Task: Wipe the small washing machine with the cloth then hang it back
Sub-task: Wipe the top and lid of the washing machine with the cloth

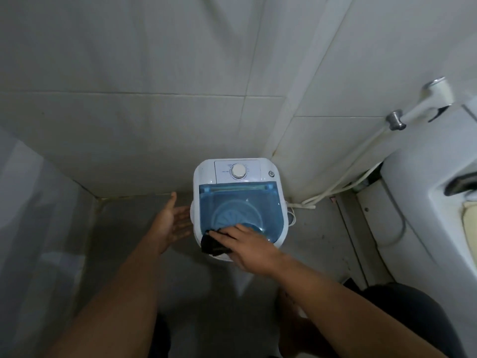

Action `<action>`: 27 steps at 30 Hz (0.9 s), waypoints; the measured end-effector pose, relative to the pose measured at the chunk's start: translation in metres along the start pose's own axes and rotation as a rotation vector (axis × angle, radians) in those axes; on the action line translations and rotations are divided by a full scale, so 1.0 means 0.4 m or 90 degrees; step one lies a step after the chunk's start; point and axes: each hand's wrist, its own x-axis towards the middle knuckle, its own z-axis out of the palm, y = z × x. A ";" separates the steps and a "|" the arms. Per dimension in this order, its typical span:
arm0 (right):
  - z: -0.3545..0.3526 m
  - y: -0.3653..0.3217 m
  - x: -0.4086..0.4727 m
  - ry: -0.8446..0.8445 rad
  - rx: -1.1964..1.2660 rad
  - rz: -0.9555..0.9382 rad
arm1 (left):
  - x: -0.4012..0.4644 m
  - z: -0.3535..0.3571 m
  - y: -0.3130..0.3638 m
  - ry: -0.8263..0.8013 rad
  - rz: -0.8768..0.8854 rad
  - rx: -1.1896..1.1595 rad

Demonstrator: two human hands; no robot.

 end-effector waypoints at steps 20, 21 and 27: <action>0.157 -0.196 -0.077 0.169 0.102 0.339 | -0.019 -0.008 0.006 -0.021 -0.008 0.013; 0.145 -0.202 -0.043 0.160 0.128 0.294 | -0.019 -0.012 0.008 -0.030 -0.017 0.005; -0.055 -0.019 0.072 0.326 0.229 0.301 | -0.008 -0.050 0.006 -0.068 -0.043 -0.005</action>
